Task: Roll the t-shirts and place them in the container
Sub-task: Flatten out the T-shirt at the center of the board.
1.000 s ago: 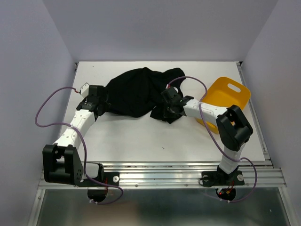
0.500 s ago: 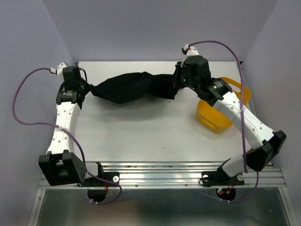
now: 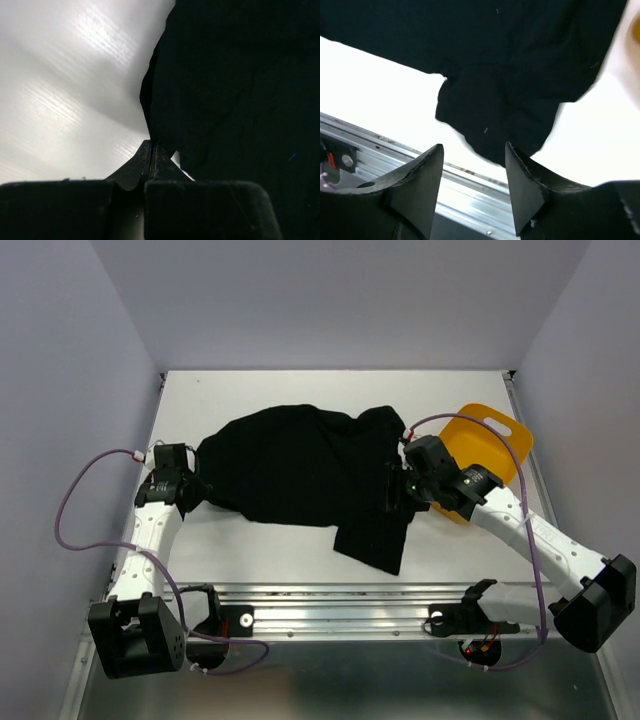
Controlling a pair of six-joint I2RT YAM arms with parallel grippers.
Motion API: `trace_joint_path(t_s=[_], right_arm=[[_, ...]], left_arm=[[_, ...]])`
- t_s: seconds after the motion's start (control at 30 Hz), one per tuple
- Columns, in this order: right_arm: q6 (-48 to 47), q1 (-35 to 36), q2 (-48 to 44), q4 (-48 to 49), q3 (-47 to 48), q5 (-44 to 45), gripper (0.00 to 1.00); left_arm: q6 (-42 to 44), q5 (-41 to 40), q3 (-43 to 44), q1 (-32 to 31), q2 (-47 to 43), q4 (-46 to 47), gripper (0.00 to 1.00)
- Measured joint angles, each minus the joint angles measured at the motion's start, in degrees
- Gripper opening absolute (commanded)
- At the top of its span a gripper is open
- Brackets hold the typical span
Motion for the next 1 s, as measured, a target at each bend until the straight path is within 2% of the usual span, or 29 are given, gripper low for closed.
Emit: trace_joint_path(t_s=[0.33, 0.5, 0.53, 0.67, 0.8, 1.0], right_arm=[[13.6, 0.1, -2.5, 5.9, -11.0, -0.6, 0.59], [19.8, 4.3, -2.7, 5.7, -16.1, 3.6, 0.62], [20.9, 6.5, -2.7, 5.7, -16.3, 4.6, 0.66], [27.7, 12.4, -2.7, 6.3, -17.7, 7.3, 0.74], [35.2, 13.1, -3.8, 6.4, -22.8, 8.9, 0.80], [43.5, 13.1, -9.0, 4.4, -27.9, 10.8, 0.79]], left_arm=[[-1.3, 0.7, 0.0, 0.0, 0.2, -0.1, 0.00], [-1.9, 0.4, 0.1, 0.0, 0.2, 0.1, 0.00], [-1.9, 0.3, 0.1, 0.0, 0.2, 0.2, 0.00], [-2.5, 0.0, 0.1, 0.0, 0.2, 0.4, 0.00], [-2.5, -0.2, 0.1, 0.0, 0.2, 0.7, 0.00], [-2.4, -0.5, 0.3, 0.0, 0.3, 0.7, 0.00]])
